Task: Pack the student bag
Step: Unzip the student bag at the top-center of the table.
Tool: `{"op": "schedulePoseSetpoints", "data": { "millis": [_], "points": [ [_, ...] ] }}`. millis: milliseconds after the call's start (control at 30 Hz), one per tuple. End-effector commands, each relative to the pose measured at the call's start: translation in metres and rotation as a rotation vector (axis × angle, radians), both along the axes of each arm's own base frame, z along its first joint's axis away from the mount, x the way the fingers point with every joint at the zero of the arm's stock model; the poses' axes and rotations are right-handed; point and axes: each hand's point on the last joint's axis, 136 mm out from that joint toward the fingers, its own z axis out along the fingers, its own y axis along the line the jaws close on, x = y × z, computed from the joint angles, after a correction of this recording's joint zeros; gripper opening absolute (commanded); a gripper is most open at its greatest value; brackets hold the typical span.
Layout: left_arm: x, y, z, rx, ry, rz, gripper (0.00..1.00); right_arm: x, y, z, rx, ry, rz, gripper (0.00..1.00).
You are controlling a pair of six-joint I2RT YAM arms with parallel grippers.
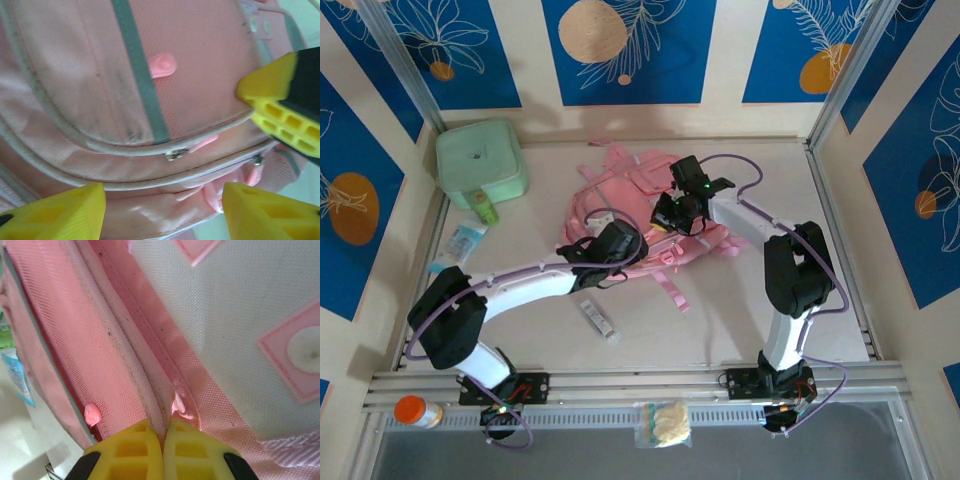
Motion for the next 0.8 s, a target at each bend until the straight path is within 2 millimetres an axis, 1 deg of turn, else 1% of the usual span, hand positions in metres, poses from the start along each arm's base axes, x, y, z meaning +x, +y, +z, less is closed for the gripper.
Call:
{"op": "schedulePoseSetpoints", "data": {
  "millis": [0,100,233,300,400,433,533,600,667,767],
  "points": [
    [-0.003,0.013,0.011,0.082,-0.038,0.018,0.67,-0.002,0.02,0.043,0.149,-0.055,0.008,0.0],
    [-0.004,0.017,0.015,0.114,-0.061,0.027,0.72,-0.003,0.023,0.047,0.164,-0.06,0.002,0.0],
    [-0.001,0.007,0.023,0.147,-0.073,-0.007,0.79,-0.007,0.029,0.047,0.166,-0.055,0.005,0.0],
    [0.001,0.009,0.023,0.196,-0.077,0.013,0.8,-0.008,0.03,0.046,0.172,-0.053,-0.001,0.0],
    [0.006,0.023,0.017,0.259,-0.067,0.09,0.85,-0.008,0.029,0.047,0.175,-0.055,-0.013,0.0],
    [0.008,0.024,0.016,0.269,-0.075,0.1,0.86,-0.008,0.029,0.048,0.177,-0.057,-0.016,0.0],
    [0.014,0.018,0.012,0.291,-0.071,0.093,0.9,-0.009,0.03,0.048,0.185,-0.051,-0.019,0.0],
    [0.015,0.022,0.008,0.327,-0.049,0.12,0.92,-0.009,0.03,0.049,0.189,-0.048,-0.027,0.0],
    [0.015,0.026,0.001,0.335,-0.037,0.15,0.93,-0.009,0.031,0.049,0.196,-0.047,-0.026,0.0],
    [0.018,0.024,-0.008,0.324,-0.035,0.162,0.96,-0.009,0.034,0.049,0.202,-0.047,-0.024,0.0]
  ]
}}
